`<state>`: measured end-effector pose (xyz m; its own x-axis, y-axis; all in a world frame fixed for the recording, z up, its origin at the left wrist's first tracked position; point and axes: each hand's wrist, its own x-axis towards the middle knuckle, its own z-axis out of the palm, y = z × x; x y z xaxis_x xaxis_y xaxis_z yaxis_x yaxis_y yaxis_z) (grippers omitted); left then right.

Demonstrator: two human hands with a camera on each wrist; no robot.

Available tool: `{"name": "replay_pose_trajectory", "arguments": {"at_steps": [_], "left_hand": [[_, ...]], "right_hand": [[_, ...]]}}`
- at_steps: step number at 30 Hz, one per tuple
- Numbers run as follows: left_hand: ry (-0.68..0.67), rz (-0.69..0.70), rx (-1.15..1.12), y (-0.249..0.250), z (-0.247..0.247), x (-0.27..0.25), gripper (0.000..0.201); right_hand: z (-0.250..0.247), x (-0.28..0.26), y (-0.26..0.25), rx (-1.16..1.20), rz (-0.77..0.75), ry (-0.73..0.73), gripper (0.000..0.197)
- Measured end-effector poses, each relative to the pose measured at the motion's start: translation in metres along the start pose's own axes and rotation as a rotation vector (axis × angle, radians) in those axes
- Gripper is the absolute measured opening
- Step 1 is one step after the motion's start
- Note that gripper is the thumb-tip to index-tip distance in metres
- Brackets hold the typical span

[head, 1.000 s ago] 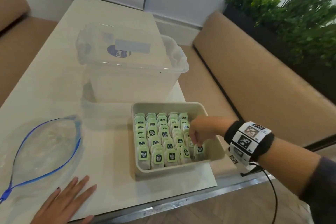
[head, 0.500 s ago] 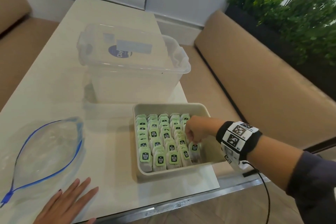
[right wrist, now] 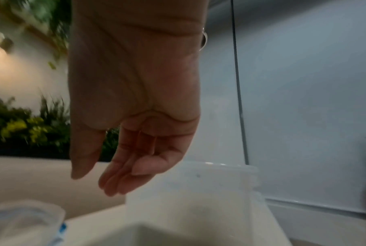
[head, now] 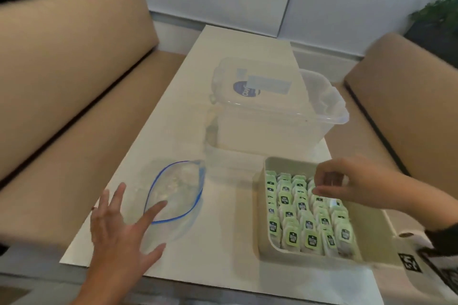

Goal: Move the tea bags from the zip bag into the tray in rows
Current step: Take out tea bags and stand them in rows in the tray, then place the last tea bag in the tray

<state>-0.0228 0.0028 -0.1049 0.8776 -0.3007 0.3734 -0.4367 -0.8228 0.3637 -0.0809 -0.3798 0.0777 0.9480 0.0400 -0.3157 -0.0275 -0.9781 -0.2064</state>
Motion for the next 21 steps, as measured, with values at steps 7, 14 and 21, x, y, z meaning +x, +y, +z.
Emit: {"name": "replay_pose_trajectory", "arguments": {"at_steps": [7,14,21], "left_hand": [[-0.096,-0.087,-0.3,-0.01,0.002,0.031,0.059],[0.048,-0.004,-0.773,0.049,-0.07,0.061,0.023],[-0.148,0.195,-1.038,0.1,-0.115,0.066,0.026]], "right_hand": [[0.01,0.016,-0.078,0.341,-0.268,0.186,0.019],[0.022,0.043,-0.12,0.526,-0.386,0.282,0.121],[-0.001,0.017,-0.121,0.69,-0.512,0.414,0.079]]}}
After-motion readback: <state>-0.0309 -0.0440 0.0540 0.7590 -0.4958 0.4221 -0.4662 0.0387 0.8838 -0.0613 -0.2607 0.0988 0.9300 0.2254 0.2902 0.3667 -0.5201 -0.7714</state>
